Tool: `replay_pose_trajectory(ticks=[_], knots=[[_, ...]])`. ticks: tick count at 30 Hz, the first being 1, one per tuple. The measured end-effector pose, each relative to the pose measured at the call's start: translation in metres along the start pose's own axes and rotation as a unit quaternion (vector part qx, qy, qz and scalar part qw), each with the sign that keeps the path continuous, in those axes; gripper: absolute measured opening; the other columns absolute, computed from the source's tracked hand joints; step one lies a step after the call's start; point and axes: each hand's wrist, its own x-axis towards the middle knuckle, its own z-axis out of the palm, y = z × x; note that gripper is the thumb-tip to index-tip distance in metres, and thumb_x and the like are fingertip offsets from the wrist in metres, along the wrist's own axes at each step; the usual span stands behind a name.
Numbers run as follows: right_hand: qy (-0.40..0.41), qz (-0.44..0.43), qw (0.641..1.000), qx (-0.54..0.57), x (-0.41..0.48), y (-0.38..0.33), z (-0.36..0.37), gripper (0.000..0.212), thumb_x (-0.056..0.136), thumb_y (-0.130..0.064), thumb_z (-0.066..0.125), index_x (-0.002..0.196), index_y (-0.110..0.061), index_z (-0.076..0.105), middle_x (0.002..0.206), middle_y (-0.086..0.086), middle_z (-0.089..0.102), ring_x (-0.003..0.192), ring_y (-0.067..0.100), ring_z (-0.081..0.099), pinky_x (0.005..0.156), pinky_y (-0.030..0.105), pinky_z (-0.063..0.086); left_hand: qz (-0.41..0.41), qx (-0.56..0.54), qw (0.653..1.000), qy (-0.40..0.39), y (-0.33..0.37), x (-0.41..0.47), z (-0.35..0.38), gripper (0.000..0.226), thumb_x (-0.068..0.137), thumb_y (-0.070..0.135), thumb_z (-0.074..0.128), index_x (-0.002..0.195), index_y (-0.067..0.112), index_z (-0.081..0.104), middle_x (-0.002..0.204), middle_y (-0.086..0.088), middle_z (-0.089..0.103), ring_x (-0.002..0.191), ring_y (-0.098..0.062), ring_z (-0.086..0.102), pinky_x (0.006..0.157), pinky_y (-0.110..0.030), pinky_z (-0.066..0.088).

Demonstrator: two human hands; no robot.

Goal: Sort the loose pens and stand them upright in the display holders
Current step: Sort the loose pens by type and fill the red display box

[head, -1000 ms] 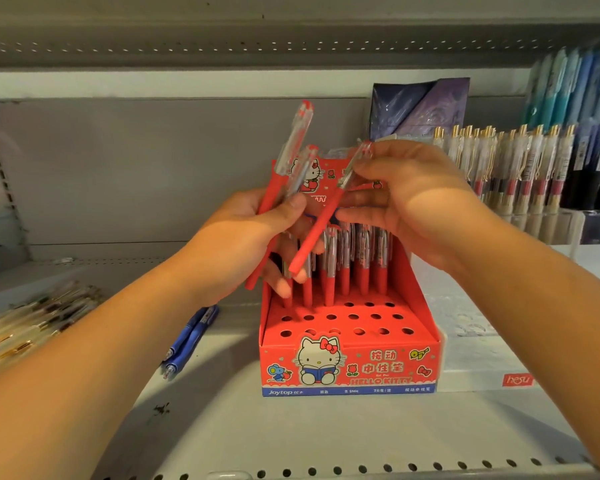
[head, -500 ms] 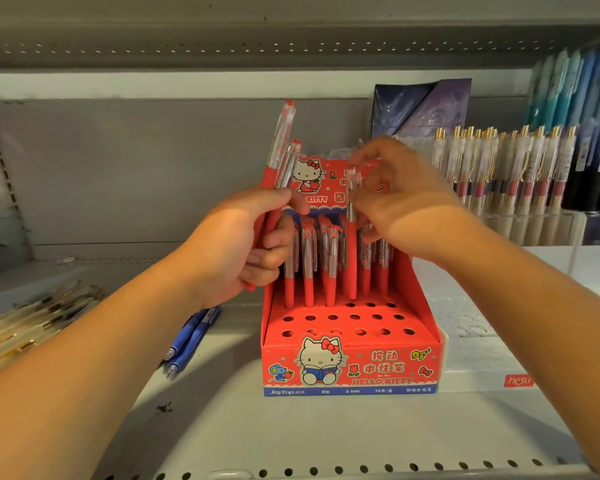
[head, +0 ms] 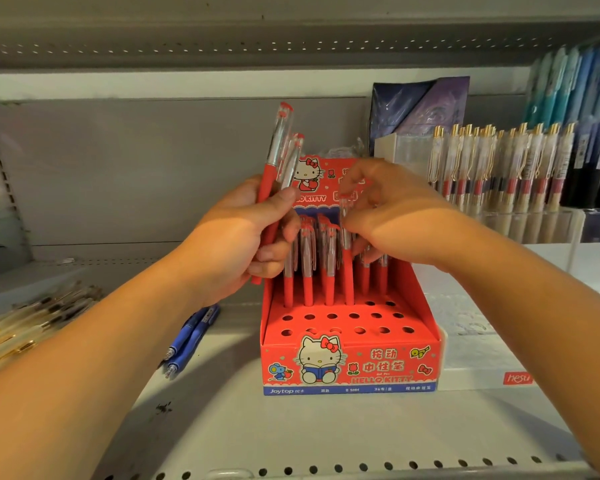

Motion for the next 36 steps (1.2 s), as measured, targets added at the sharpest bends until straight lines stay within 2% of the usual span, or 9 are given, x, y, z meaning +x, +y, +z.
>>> replay_pose_trajectory(ticks=[5, 8, 11, 16, 20, 23, 26, 31, 36], knots=[[-0.027, 0.011, 0.999, -0.014, -0.002, 0.0, -0.004, 0.023, 0.084, -0.005, 0.06, 0.091, -0.027, 0.055, 0.08, 0.009, 0.071, 0.059, 0.019, 0.073, 0.053, 0.039, 0.061, 0.023, 0.017, 0.999, 0.019, -0.001, 0.001, 0.002, 0.017, 0.103, 0.014, 0.044, 0.107, 0.003, 0.056, 0.065, -0.01, 0.062, 0.041, -0.015, 0.041, 0.039, -0.022, 0.036], [-0.036, 0.021, 0.998, -0.04, 0.0, 0.002, -0.009, 0.018, 0.082, -0.008, 0.065, 0.088, -0.025, 0.059, 0.074, 0.008, 0.073, 0.062, 0.021, 0.074, 0.058, 0.044, 0.062, 0.031, 0.039, 0.998, 0.036, 0.0, 0.002, 0.002, 0.023, 0.1, 0.015, 0.049, 0.112, -0.002, 0.058, 0.073, -0.012, 0.071, 0.045, -0.016, 0.056, 0.04, -0.023, 0.045], [-0.091, 0.055, 0.993, -0.056, 0.0, 0.003, -0.009, 0.015, 0.085, -0.008, 0.063, 0.09, -0.022, 0.061, 0.072, 0.007, 0.073, 0.064, 0.018, 0.074, 0.06, 0.038, 0.063, 0.027, 0.031, 0.999, 0.031, -0.001, 0.002, 0.002, 0.019, 0.1, 0.016, 0.049, 0.106, 0.004, 0.063, 0.075, -0.013, 0.073, 0.05, -0.017, 0.063, 0.044, -0.023, 0.051], [-0.067, 0.047, 0.995, -0.057, -0.003, -0.003, -0.01, 0.009, 0.084, -0.013, 0.064, 0.085, -0.021, 0.068, 0.075, 0.005, 0.073, 0.063, 0.014, 0.073, 0.058, 0.035, 0.062, 0.012, 0.024, 1.0, 0.012, -0.001, 0.001, 0.005, 0.015, 0.101, 0.016, 0.048, 0.098, 0.008, 0.06, 0.077, -0.015, 0.073, 0.051, -0.019, 0.065, 0.046, -0.026, 0.054], [0.009, 0.012, 0.998, 0.067, -0.003, -0.006, -0.016, 0.009, 0.085, -0.012, 0.067, 0.087, -0.018, 0.074, 0.076, 0.002, 0.076, 0.068, 0.012, 0.074, 0.048, 0.025, 0.056, 0.008, 0.023, 0.999, -0.021, -0.001, -0.001, 0.007, 0.022, 0.09, 0.024, 0.053, 0.101, 0.005, 0.058, 0.079, -0.016, 0.073, 0.052, -0.02, 0.066, 0.047, -0.025, 0.054], [-0.008, -0.022, 0.978, 0.207, -0.003, -0.007, -0.017, 0.023, 0.087, -0.012, 0.069, 0.109, -0.018, 0.069, 0.092, 0.001, 0.077, 0.087, 0.014, 0.074, 0.066, 0.028, 0.059, 0.003, 0.026, 0.998, -0.062, 0.0, -0.003, 0.009, 0.031, 0.086, 0.026, 0.053, 0.105, 0.003, 0.059, 0.078, -0.015, 0.073, 0.052, -0.02, 0.066, 0.047, -0.025, 0.053], [-0.038, -0.058, 0.948, 0.31, -0.004, -0.007, -0.016, 0.027, 0.091, -0.005, 0.064, 0.118, -0.01, 0.065, 0.102, 0.006, 0.076, 0.096, 0.022, 0.073, 0.085, 0.035, 0.058, 0.001, 0.014, 0.996, -0.09, 0.0, -0.005, 0.01, 0.028, 0.087, 0.026, 0.052, 0.105, 0.005, 0.06, 0.077, -0.016, 0.072, 0.05, -0.02, 0.064, 0.045, -0.026, 0.052], [-0.037, -0.067, 0.913, 0.4, -0.006, -0.009, -0.013, 0.02, 0.089, -0.003, 0.066, 0.109, -0.007, 0.066, 0.097, 0.013, 0.076, 0.089, 0.027, 0.074, 0.076, 0.032, 0.059, -0.005, 0.021, 0.995, -0.093, 0.0, -0.005, 0.01, 0.03, 0.087, 0.029, 0.052, 0.105, 0.007, 0.06, 0.079, -0.016, 0.072, 0.054, -0.021, 0.066, 0.048, -0.026, 0.054], [0.043, -0.051, 0.914, 0.4, -0.007, -0.015, -0.015, 0.014, 0.091, -0.005, 0.065, 0.105, -0.01, 0.064, 0.09, 0.012, 0.074, 0.076, 0.025, 0.073, 0.065, 0.033, 0.059, 0.004, 0.065, 0.997, -0.051, -0.002, -0.002, 0.005, 0.032, 0.087, 0.035, 0.052, 0.105, 0.009, 0.06, 0.085, -0.008, 0.073, 0.063, -0.022, 0.068, 0.051, -0.027, 0.053]])
